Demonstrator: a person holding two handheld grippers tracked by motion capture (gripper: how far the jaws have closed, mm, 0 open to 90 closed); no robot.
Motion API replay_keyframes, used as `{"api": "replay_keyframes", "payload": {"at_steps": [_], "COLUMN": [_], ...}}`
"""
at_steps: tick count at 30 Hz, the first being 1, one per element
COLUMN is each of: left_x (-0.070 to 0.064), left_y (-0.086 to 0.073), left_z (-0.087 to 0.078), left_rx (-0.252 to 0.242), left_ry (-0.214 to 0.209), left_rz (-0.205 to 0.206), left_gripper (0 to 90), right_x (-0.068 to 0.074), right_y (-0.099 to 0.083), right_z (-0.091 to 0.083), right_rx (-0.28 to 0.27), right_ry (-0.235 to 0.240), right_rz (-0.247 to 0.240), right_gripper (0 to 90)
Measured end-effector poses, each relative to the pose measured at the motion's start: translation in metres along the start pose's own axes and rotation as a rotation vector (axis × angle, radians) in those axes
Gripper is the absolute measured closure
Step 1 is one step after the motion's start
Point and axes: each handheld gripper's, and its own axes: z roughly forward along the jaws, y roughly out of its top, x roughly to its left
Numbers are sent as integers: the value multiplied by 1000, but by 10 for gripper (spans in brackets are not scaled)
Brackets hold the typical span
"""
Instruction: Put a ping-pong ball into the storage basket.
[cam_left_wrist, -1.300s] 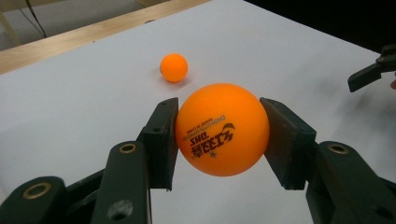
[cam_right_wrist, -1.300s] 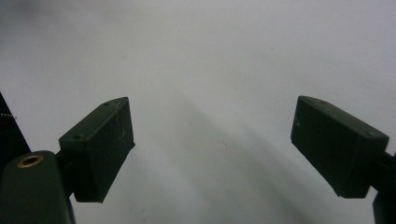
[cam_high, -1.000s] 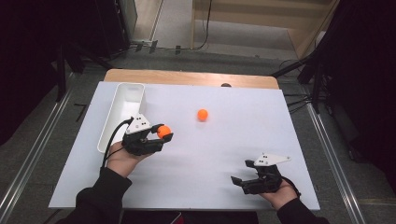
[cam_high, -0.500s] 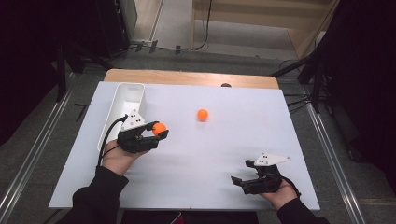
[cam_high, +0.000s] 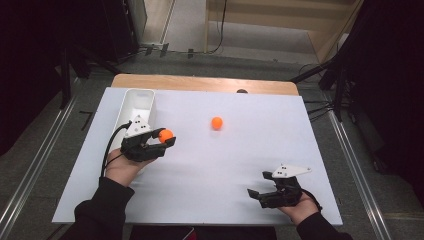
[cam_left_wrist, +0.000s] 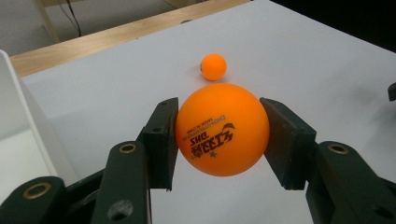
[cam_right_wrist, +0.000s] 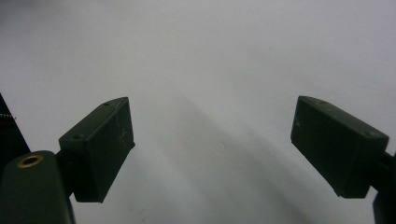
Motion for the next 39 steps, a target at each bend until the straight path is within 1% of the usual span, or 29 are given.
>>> {"api": "replay_keyframes", "payload": {"at_steps": [5,11,17,27,28,34,39], "left_x": [5,12,17,24,24,29,31], "left_y": [0,0,-1,-1,-1,-2,-2], "left_z": [-4,-9,-13,-17,-18,-20,-22], "left_rx": [-12,-20,-17,-17,-22,-19,-22], "left_ry": [7,32,58,82,87,102,114], "left_rz": [-24,-32,-41,-54,-63,-79,-85], "left_gripper": [501,501,501,501,501,501,501], "right_x": [0,0,0,0,0,0,0], "right_y": [0,0,0,0,0,0,0], "right_z": [0,0,0,0,0,0,0], "right_rx": [1,3,1,1,1,1,1], "right_ry": [-1,0,-1,0,0,0,-1], "right_rz": [0,2,0,1,0,1,1], "right_gripper": [116,116,117,117,117,116,116]}}
